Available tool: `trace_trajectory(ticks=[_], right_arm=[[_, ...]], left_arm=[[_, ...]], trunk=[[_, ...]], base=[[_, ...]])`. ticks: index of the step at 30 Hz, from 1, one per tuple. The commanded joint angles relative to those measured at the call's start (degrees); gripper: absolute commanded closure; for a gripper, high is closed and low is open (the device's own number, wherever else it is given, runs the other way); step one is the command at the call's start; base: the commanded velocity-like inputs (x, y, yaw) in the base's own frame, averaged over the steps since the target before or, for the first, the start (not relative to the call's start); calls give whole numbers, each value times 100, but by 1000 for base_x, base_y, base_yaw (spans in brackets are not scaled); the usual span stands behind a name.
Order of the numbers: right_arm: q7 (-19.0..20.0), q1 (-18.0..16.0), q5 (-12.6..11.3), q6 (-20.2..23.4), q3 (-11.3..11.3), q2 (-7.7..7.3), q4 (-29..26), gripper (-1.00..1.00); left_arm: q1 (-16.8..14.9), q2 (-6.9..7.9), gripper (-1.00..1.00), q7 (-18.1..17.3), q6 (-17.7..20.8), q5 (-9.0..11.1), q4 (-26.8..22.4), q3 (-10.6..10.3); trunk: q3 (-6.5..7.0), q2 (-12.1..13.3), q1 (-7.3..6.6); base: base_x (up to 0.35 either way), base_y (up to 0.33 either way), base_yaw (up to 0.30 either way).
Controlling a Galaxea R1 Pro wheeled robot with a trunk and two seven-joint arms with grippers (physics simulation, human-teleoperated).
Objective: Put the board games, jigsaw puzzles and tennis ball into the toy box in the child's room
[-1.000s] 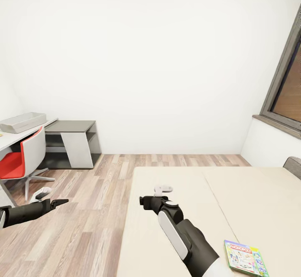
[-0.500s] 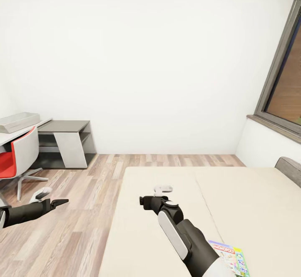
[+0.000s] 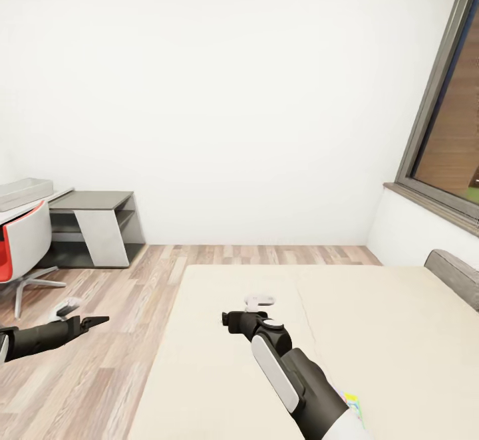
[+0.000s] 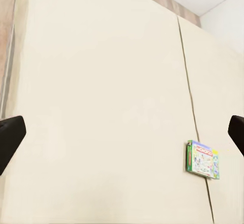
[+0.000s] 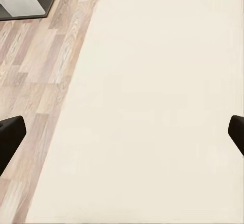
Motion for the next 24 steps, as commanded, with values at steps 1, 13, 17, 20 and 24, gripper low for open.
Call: trace_trajectory(ticks=[1, 13, 17, 20, 24], right_arm=[[-56, -7, -57, 8, 9, 0, -4, -100], [-50, -7, -59, 8, 9, 0, 3, -100], [-49, -7, -58, 8, 7, 0, 3, -100], [-51, -7, -57, 8, 6, 0, 3, -100], [-55, -7, -59, 8, 6, 0, 1, -100]], left_arm=[[-9, -2, -100, -55, 42, -59, -6, 24], [-9, -4, -100, -55, 43, -59, -6, 25], [-9, -4, -100, -55, 42, -59, -6, 25], [-9, -4, -100, -55, 42, -59, -6, 24], [-9, -3, -100, -55, 42, -59, -6, 24]], trunk=[[-14, -14, 4], [-14, -14, 4], [-14, -14, 4], [-14, -14, 4], [-14, -14, 4]], base=[[0, -295, 0], [0, -295, 0], [0, -295, 0], [0, -295, 0], [0, -296, 0]])
